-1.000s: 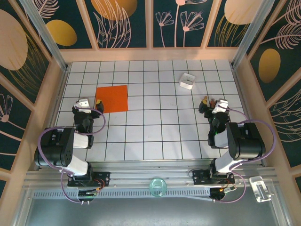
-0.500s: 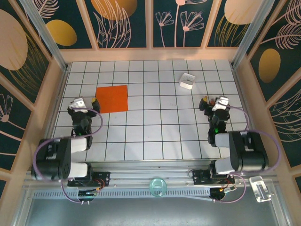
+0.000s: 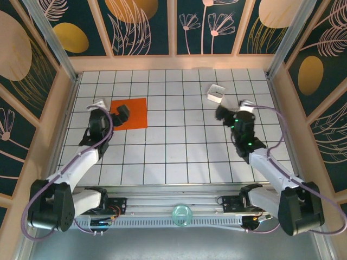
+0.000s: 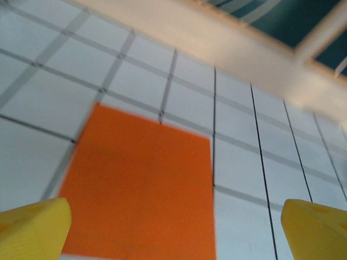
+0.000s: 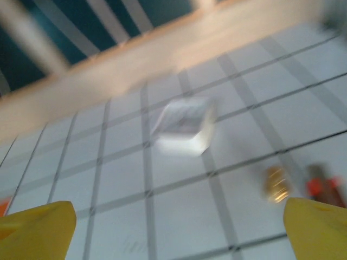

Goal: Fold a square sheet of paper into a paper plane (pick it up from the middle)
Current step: Move the square sheet of paper to the center of the table.

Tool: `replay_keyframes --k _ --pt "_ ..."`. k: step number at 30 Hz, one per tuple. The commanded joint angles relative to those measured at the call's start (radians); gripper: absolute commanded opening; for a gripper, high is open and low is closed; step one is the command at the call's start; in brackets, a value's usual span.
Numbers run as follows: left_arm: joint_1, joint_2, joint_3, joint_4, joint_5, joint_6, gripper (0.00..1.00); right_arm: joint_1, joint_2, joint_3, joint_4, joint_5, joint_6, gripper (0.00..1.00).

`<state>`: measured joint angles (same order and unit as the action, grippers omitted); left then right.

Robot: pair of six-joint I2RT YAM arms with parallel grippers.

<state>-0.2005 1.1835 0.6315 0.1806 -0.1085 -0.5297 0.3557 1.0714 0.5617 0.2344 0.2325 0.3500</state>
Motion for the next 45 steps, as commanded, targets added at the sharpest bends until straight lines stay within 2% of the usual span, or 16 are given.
replay_keyframes --k 1,4,10,14,16,20,25,30,33,35,39,41,45 --pt "-0.051 0.103 0.069 -0.324 -0.007 -0.019 0.99 0.093 0.044 0.077 -0.141 0.007 0.041 0.99" --pt "-0.060 0.235 0.161 -0.352 -0.006 0.009 0.99 0.116 0.120 0.098 -0.114 -0.052 0.074 0.98" --pt "-0.060 0.581 0.474 -0.437 -0.131 0.105 0.99 0.164 0.259 0.170 -0.112 -0.124 0.107 0.96" --pt "-0.061 0.763 0.628 -0.509 -0.145 0.160 0.97 0.186 0.265 0.169 -0.132 -0.118 0.115 0.96" --pt "-0.061 0.816 0.669 -0.534 -0.117 0.180 0.96 0.186 0.245 0.156 -0.143 -0.112 0.117 0.96" --pt "-0.074 0.825 0.638 -0.517 -0.039 0.192 0.93 0.181 0.187 0.145 -0.192 -0.071 0.100 0.97" --pt "-0.161 0.780 0.527 -0.477 0.039 0.172 0.88 0.129 0.129 0.138 -0.237 -0.070 0.072 0.97" --pt "-0.358 0.677 0.412 -0.437 0.095 0.095 0.87 0.054 0.072 0.120 -0.272 -0.103 0.058 0.97" --pt "-0.489 0.636 0.402 -0.430 0.126 0.035 0.88 0.001 0.034 0.104 -0.284 -0.140 0.057 0.97" --pt "-0.531 0.615 0.427 -0.450 0.099 0.006 0.90 -0.023 0.017 0.101 -0.295 -0.155 0.054 0.97" --pt "-0.532 0.577 0.478 -0.518 -0.013 -0.029 0.95 -0.026 0.004 0.107 -0.313 -0.178 0.046 0.97" --pt "-0.533 0.593 0.516 -0.577 -0.031 -0.048 0.99 -0.026 -0.002 0.102 -0.320 -0.185 0.049 0.97" --pt "-0.533 0.655 0.585 -0.661 -0.083 -0.118 0.99 -0.027 -0.013 0.066 -0.291 -0.198 0.069 0.97"
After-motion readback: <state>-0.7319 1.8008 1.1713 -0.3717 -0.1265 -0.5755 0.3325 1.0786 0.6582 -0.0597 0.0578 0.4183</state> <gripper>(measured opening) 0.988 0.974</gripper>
